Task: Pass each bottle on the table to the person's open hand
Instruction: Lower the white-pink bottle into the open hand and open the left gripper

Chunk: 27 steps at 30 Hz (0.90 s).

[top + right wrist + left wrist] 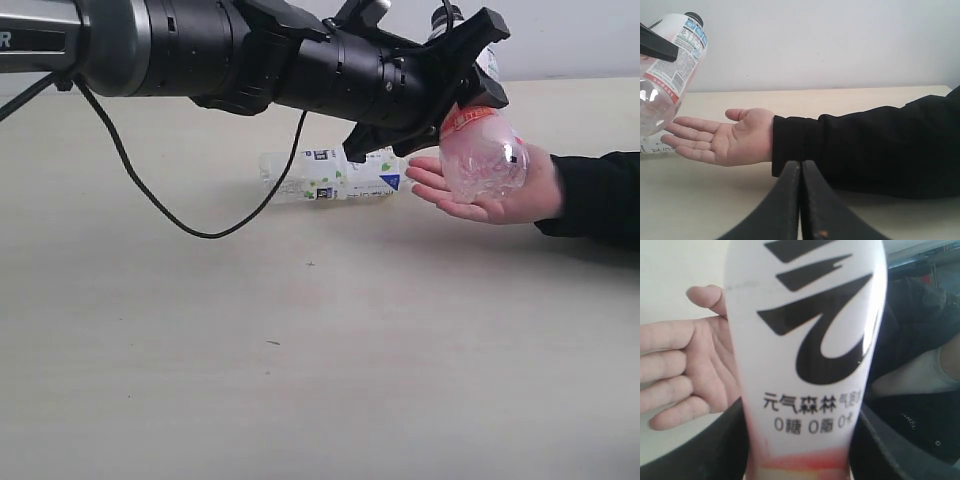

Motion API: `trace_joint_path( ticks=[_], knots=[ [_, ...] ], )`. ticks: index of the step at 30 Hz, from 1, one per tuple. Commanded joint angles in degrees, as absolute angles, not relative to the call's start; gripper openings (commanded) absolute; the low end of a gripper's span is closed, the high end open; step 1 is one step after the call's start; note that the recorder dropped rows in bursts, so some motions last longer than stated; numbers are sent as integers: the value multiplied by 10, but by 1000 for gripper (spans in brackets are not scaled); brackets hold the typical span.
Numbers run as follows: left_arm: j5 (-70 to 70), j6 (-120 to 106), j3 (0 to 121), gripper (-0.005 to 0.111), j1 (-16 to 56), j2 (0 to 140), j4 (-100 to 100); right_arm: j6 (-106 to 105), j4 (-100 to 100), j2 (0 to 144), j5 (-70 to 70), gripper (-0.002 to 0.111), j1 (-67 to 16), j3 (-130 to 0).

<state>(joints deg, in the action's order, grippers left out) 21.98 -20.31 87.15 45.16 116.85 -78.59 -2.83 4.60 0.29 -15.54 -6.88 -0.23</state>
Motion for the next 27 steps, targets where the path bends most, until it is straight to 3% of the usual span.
trace_joint_path(
  ticks=[1,20,27],
  knots=[
    [244,-210,876,0,452,1167,-785,-29,44,0,-153,0,-66,0],
    [284,-238,876,0,452,1167,-785,-29,44,0,-153,0,-66,0],
    [313,-201,949,0,457,1202,-786,-29,44,0,-153,0,-66,0]
  ],
)
